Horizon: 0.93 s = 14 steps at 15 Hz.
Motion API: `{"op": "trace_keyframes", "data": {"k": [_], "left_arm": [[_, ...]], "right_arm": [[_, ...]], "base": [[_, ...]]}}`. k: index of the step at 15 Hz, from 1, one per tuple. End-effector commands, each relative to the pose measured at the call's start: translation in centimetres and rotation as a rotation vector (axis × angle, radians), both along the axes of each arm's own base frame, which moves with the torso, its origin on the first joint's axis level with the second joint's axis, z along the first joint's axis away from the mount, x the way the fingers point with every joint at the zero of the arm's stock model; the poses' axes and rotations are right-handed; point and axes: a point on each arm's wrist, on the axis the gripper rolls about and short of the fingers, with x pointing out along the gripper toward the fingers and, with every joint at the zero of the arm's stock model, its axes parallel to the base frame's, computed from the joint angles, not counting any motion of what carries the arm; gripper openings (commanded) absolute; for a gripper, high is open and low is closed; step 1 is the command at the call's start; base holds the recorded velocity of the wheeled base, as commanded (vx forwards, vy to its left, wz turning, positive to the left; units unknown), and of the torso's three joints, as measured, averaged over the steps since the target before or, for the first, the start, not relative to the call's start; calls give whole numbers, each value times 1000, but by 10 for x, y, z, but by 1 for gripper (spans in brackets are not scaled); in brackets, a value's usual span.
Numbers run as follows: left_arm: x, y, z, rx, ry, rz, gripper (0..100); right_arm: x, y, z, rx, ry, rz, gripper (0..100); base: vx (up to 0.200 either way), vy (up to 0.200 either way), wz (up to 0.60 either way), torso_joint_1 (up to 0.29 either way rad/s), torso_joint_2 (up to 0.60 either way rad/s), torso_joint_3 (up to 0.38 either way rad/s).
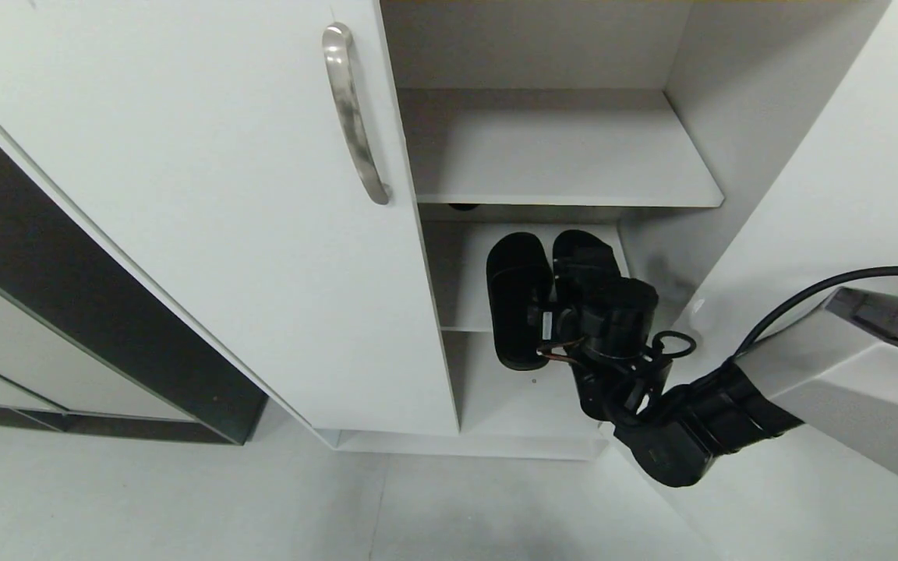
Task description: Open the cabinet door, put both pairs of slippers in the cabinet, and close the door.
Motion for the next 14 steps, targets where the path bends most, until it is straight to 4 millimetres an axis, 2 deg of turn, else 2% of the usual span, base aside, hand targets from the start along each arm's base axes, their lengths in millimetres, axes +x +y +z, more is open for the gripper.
{"op": "trace_keyframes", "data": {"k": [1, 4, 12, 14], "left_arm": [[0, 0, 0, 0, 1, 0, 0], [0, 0, 0, 0, 2, -2, 0], [0, 0, 0, -3, 1, -2, 0], [0, 0, 0, -3, 1, -2, 0]], "right_arm": [[-15, -8, 8, 12, -19, 9, 100], [-20, -7, 5, -3, -16, 22, 100], [-31, -2, 4, -7, -12, 50, 100], [-31, -2, 3, -10, -8, 50, 100]], "base": [[0, 0, 0, 0, 0, 0], [0, 0, 0, 0, 0, 0], [-200, 0, 0, 2, 3, 2], [0, 0, 0, 0, 0, 0]]}}
